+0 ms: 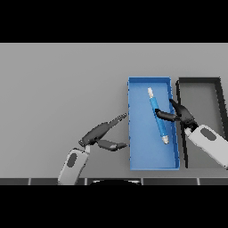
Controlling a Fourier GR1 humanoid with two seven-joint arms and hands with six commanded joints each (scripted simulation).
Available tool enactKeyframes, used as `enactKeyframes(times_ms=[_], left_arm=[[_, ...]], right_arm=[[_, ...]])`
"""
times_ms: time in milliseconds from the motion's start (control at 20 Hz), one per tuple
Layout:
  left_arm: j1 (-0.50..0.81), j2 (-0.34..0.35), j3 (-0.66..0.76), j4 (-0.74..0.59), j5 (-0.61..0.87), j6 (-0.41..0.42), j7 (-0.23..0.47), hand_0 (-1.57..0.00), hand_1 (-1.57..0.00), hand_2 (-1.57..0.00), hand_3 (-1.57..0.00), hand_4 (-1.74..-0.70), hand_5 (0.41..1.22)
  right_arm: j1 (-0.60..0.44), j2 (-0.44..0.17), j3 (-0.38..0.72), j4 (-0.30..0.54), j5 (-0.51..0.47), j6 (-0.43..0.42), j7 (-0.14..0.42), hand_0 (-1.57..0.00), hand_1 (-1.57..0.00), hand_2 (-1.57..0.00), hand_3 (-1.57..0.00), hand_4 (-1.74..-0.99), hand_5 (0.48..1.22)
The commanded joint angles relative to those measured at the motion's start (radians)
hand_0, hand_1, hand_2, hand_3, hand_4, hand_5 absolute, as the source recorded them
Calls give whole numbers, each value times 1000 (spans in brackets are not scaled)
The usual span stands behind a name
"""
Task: Pick up the blue pipe and place it into the blue bin.
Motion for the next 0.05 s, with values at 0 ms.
enactKeyframes(times_ms=[0], left_arm=[[9,1,-2,-14,5,-2,-4,1,1,1,1,-885,431]], right_arm=[[-2,2,-5,2,-6,2,-1,-6,-5,-5,-3,-1022,643]])
